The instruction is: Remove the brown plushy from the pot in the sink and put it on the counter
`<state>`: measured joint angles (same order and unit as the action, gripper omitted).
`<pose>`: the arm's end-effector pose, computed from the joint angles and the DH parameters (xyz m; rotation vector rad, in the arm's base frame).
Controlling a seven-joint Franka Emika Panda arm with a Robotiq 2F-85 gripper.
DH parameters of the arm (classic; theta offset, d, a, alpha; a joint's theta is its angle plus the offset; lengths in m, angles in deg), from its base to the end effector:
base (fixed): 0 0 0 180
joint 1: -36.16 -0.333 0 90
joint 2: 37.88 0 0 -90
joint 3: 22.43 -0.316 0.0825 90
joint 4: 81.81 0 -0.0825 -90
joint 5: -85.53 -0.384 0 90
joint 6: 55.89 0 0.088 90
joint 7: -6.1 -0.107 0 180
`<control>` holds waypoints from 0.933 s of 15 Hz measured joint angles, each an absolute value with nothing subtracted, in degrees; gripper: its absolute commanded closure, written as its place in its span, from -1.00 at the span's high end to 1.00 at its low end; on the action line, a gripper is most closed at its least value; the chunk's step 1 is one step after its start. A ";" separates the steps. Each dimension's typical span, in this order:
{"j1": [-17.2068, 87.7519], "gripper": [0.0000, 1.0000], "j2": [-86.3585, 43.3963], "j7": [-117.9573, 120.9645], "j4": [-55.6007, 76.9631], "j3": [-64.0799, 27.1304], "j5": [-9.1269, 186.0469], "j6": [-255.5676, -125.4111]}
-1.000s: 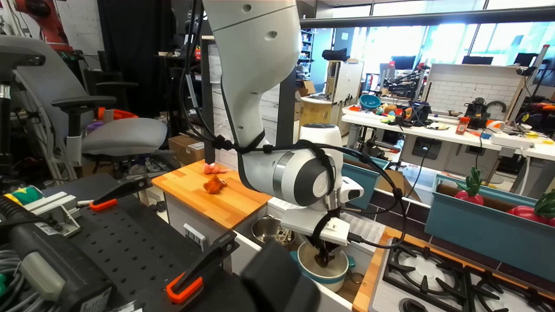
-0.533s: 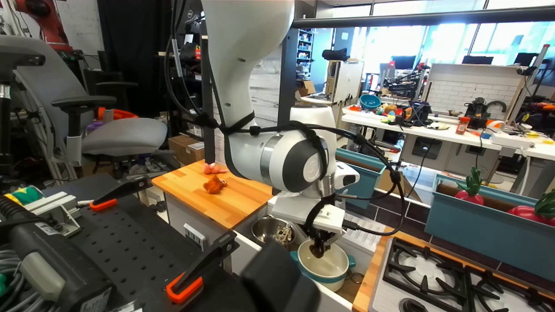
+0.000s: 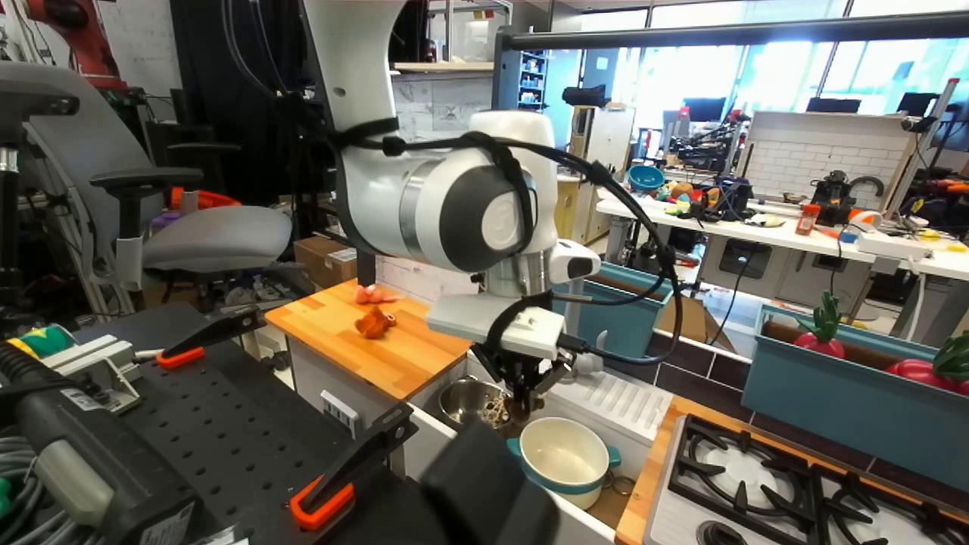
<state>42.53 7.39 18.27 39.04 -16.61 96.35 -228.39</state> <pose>0.5431 -0.1073 0.0481 2.9950 0.3303 0.1263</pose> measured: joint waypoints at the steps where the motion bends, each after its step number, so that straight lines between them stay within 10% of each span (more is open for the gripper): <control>1: 42.29 -0.95 5.35 18.24 41.03 -17.21 96.35 -228.27; 14: 37.46 -0.95 0.57 16.81 47.17 -30.32 95.17 -226.02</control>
<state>37.46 0.57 16.81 47.17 -30.32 95.17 -226.02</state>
